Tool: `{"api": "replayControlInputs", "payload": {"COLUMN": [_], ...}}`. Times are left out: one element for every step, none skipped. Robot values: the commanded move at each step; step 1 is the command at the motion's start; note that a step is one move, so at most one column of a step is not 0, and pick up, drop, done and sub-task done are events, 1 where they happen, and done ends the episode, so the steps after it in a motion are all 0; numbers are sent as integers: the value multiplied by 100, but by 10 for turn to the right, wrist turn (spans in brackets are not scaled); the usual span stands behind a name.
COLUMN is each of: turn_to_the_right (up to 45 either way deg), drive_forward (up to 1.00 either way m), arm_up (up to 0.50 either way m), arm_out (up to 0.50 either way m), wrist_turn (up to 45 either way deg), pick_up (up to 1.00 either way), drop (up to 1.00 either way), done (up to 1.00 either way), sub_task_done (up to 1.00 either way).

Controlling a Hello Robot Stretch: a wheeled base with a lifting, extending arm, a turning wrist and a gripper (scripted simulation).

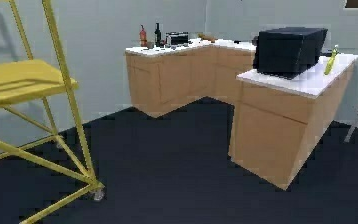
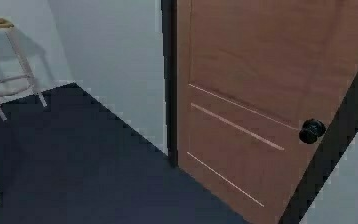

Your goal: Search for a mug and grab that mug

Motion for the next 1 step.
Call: {"api": "replayControlInputs", "payload": {"turn_to_the_right": [0], "drive_forward": [100], "arm_up": [0], "arm_out": [0], "wrist_turn": [0], "pick_up": [0], "drop": [0], "done": [0], "sub_task_done": [0]}}
